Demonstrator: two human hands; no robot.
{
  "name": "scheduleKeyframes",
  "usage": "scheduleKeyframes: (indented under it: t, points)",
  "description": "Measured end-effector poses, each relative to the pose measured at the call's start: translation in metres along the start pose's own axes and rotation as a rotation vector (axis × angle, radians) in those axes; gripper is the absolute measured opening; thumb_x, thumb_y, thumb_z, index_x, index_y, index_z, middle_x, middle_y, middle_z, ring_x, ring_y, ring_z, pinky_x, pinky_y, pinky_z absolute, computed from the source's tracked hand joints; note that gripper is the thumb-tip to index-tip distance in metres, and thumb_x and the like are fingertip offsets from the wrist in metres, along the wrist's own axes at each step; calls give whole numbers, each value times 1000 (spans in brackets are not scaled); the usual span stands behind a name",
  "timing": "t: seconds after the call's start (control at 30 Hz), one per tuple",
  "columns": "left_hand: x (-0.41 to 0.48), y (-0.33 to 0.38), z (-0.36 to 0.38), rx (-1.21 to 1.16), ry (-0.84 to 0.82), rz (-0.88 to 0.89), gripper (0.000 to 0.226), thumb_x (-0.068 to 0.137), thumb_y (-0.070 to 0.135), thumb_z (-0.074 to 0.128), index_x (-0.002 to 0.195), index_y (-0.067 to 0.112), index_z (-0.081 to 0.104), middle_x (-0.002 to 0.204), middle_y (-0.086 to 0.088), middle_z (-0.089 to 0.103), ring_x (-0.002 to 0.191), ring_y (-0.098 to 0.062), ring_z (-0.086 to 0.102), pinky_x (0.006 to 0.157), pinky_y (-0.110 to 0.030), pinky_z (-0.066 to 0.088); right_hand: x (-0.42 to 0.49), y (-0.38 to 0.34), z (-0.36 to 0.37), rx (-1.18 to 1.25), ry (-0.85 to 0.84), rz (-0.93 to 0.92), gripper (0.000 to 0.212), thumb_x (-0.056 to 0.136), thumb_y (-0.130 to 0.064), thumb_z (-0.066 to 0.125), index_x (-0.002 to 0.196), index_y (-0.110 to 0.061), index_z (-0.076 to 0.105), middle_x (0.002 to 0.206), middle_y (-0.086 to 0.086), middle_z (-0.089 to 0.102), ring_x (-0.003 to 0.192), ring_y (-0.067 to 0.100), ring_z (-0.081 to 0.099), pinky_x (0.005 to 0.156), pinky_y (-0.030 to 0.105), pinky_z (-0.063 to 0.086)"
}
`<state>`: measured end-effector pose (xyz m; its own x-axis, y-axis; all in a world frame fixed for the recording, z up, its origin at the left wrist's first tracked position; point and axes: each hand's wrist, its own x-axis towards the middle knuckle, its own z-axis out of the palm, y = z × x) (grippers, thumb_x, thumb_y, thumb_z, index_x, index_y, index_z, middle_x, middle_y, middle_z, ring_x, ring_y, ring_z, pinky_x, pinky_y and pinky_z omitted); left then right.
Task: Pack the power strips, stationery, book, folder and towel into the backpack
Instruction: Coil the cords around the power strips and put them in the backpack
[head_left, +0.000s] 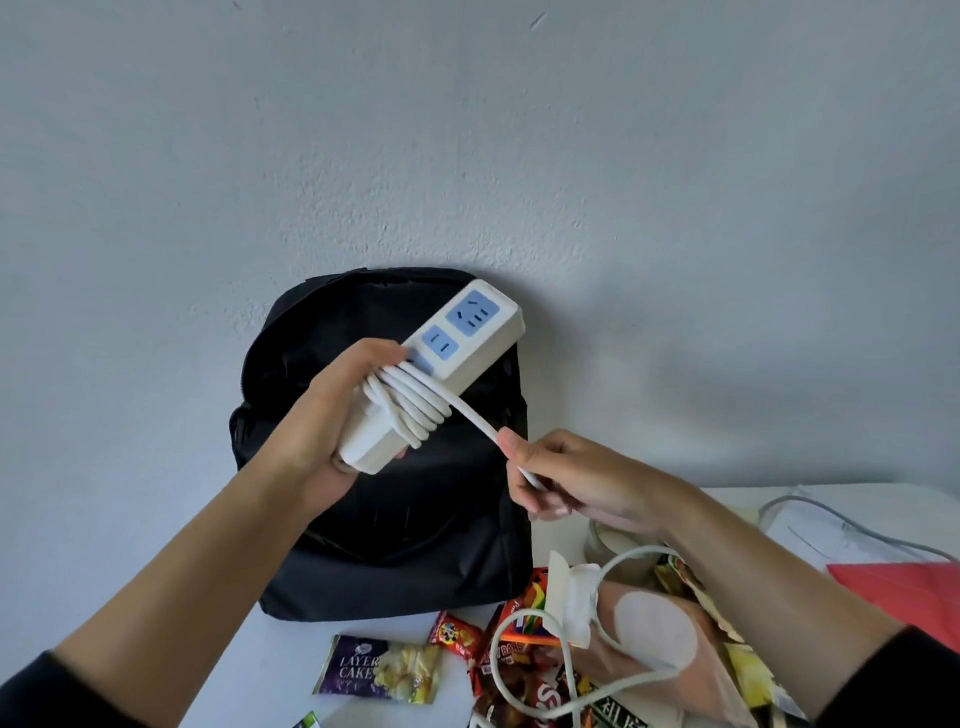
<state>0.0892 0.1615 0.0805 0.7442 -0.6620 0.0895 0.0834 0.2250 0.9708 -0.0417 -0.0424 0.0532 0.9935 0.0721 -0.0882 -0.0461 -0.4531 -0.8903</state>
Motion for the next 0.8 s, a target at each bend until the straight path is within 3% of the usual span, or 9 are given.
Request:
scheduleKeyframes:
  t: [0.13, 0.2, 0.3, 0.37, 0.43, 0.5, 0.6, 0.67, 0.8]
  points:
    - [2, -6, -10, -103, -130, -44, 25, 75, 40, 69, 87, 18, 68, 82, -5, 60, 60, -17, 55, 50, -28, 45, 8, 10, -9, -227, 16, 119, 84, 82, -87, 36, 63, -5, 33, 66, 15, 31, 66, 25, 31, 87, 24, 39]
    - [3, -3, -15, -180, -209, -64, 33, 75, 40, 72, 91, 12, 69, 81, -9, 60, 57, -16, 54, 48, -28, 45, 9, 24, -16, -289, 61, 227, 73, 81, -85, 43, 61, -16, 29, 61, 4, 28, 57, 19, 27, 76, 24, 38]
    - [7, 3, -19, -38, -231, -67, 36, 66, 40, 80, 89, 14, 69, 77, -7, 66, 60, -16, 62, 56, -30, 50, 9, 46, -27, -54, 211, 278, 57, 90, -69, 57, 71, -18, 41, 60, -3, 28, 51, 14, 22, 57, 30, 30]
    - [10, 2, -16, 89, -329, -79, 44, 59, 36, 82, 93, 13, 67, 86, -12, 62, 69, -21, 60, 64, -32, 47, 14, 50, -31, 143, 301, 230, 38, 101, -49, 56, 84, -16, 50, 64, -1, 29, 52, 14, 20, 50, 29, 21]
    - [10, -3, -10, 231, -330, -77, 43, 60, 34, 81, 95, 15, 66, 87, -12, 59, 74, -22, 57, 69, -34, 44, 22, 42, -31, 265, 357, 183, 25, 106, -31, 51, 90, -16, 62, 69, 5, 41, 55, 16, 31, 54, 28, 25]
    - [10, -10, -3, 460, -289, -74, 44, 58, 41, 82, 95, 21, 69, 84, -7, 61, 77, -19, 58, 74, -35, 44, 29, 31, -30, 320, 408, 117, 30, 103, -36, 57, 82, -21, 70, 73, 8, 52, 61, 19, 45, 58, 30, 32]
    - [12, -25, 2, 699, -287, -78, 54, 55, 54, 83, 105, 37, 71, 76, -1, 61, 71, -12, 55, 73, -32, 43, 30, 12, -26, 270, 417, 35, 34, 102, -42, 56, 98, -10, 68, 66, 4, 50, 50, 16, 32, 47, 25, 23]
    - [14, -33, 2, 758, -309, -78, 52, 59, 55, 83, 107, 41, 72, 79, -2, 67, 71, -11, 58, 72, -32, 47, 29, 4, -22, 277, 381, -8, 31, 105, -36, 54, 111, -7, 65, 68, 6, 52, 44, 13, 25, 44, 23, 17]
    - [15, -41, -3, 786, -299, -73, 34, 74, 44, 82, 108, 41, 75, 95, -2, 76, 84, -15, 68, 82, -33, 52, 24, -4, -12, 281, 318, -74, 24, 105, -30, 55, 113, -11, 67, 72, 9, 50, 43, 12, 23, 47, 24, 16]
